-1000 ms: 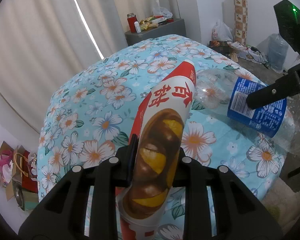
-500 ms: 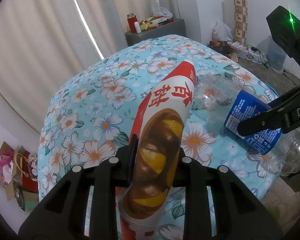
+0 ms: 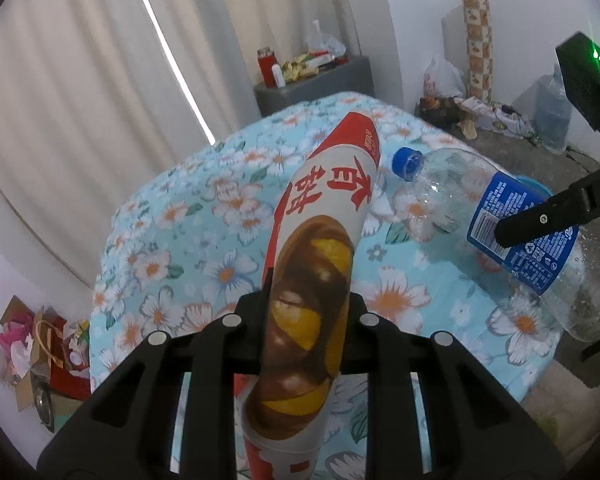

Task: Collect trash
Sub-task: 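Lift the snack bag and Pepsi bottle and carry them over the blue wastebasket, then open the left tool to drop the snack bag while the right tool drops the Pepsi bottle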

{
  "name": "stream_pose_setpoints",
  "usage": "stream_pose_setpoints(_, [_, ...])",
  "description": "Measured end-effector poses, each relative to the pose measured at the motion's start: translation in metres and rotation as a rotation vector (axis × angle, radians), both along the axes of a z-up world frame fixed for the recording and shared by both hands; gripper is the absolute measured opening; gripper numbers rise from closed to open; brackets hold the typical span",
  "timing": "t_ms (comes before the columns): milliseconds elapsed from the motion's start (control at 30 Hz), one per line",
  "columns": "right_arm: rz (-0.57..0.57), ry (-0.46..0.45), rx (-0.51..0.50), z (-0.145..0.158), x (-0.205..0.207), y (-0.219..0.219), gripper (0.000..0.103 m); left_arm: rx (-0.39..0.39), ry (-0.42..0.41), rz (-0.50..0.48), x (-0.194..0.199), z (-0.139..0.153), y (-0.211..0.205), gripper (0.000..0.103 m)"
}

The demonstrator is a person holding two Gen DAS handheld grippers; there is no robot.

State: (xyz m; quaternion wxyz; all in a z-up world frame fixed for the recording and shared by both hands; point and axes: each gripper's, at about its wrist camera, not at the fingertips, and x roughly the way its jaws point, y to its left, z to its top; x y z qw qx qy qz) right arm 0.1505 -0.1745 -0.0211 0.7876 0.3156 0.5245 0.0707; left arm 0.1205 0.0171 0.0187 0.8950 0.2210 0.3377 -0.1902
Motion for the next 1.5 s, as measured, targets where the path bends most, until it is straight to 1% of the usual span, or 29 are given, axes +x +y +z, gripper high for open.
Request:
stream_pose_setpoints(233, [-0.138, -0.099, 0.037, 0.025, -0.045, -0.041, 0.058, -0.037, -0.058, -0.084, -0.003, 0.029, -0.019, 0.020])
stream_pose_setpoints(300, [-0.179, -0.130, 0.053, 0.030, -0.057, -0.054, 0.058, -0.054, -0.055, -0.115, -0.003, 0.037, -0.031, 0.020])
stream_pose_setpoints(433, [-0.255, -0.186, 0.084, 0.038, -0.085, -0.081, 0.059, -0.062, -0.082, -0.173, -0.008, 0.052, -0.061, 0.020])
stream_pose_setpoints(600, [-0.340, -0.210, 0.130, 0.030, -0.118, -0.112, 0.059, -0.071, -0.096, -0.253, -0.021, 0.062, -0.112, 0.020])
stream_pose_setpoints(733, [-0.407, -0.222, 0.160, 0.018, -0.142, -0.139, 0.059, -0.072, -0.076, -0.328, -0.033, 0.062, -0.157, 0.020])
stream_pose_setpoints(867, [-0.488, -0.232, 0.174, 0.009, -0.166, -0.169, 0.059, -0.053, -0.063, -0.404, -0.042, 0.056, -0.207, 0.020])
stream_pose_setpoints(967, [-0.563, -0.231, 0.186, -0.001, -0.184, -0.192, 0.059, -0.051, -0.019, -0.472, -0.045, 0.047, -0.251, 0.020])
stream_pose_setpoints(1033, [-0.646, -0.219, 0.173, -0.010, -0.200, -0.215, 0.059, -0.050, 0.021, -0.498, -0.046, 0.039, -0.276, 0.020])
stream_pose_setpoints(1067, [-0.683, -0.212, 0.165, -0.015, -0.207, -0.225, 0.059, -0.054, 0.051, -0.511, -0.043, 0.034, -0.288, 0.021])
stream_pose_setpoints(1100, [-0.722, -0.207, 0.158, -0.019, -0.217, -0.234, 0.059, -0.058, 0.106, -0.526, -0.037, 0.027, -0.307, 0.021])
stream_pose_setpoints(1133, [-0.761, -0.200, 0.153, -0.024, -0.224, -0.246, 0.059, -0.061, 0.135, -0.531, -0.034, 0.020, -0.316, 0.021])
stream_pose_setpoints(1167, [-0.816, -0.187, 0.148, -0.031, -0.236, -0.259, 0.059, -0.057, 0.182, -0.538, -0.026, 0.011, -0.334, 0.021])
stream_pose_setpoints(1233, [-0.888, -0.167, 0.135, -0.042, -0.253, -0.276, 0.059, -0.043, 0.232, -0.540, -0.016, -0.005, -0.359, 0.021])
stream_pose_setpoints(1267, [-0.927, -0.152, 0.134, -0.049, -0.262, -0.284, 0.059, -0.026, 0.264, -0.547, -0.009, -0.018, -0.378, 0.022])
stream_pose_setpoints(1333, [-0.980, -0.121, 0.146, -0.065, -0.274, -0.295, 0.059, 0.016, 0.298, -0.558, 0.000, -0.040, -0.407, 0.022])
stream_pose_setpoints(1367, [-0.990, -0.110, 0.151, -0.071, -0.275, -0.297, 0.059, 0.033, 0.309, -0.561, 0.005, -0.051, -0.417, 0.022])
stream_pose_setpoints(1467, [-1.012, -0.065, 0.167, -0.092, -0.273, -0.300, 0.059, 0.136, 0.325, -0.584, 0.015, -0.095, -0.463, 0.023])
stream_pose_setpoints(1500, [-1.013, -0.051, 0.171, -0.098, -0.271, -0.300, 0.059, 0.156, 0.330, -0.588, 0.016, -0.106, -0.475, 0.023])
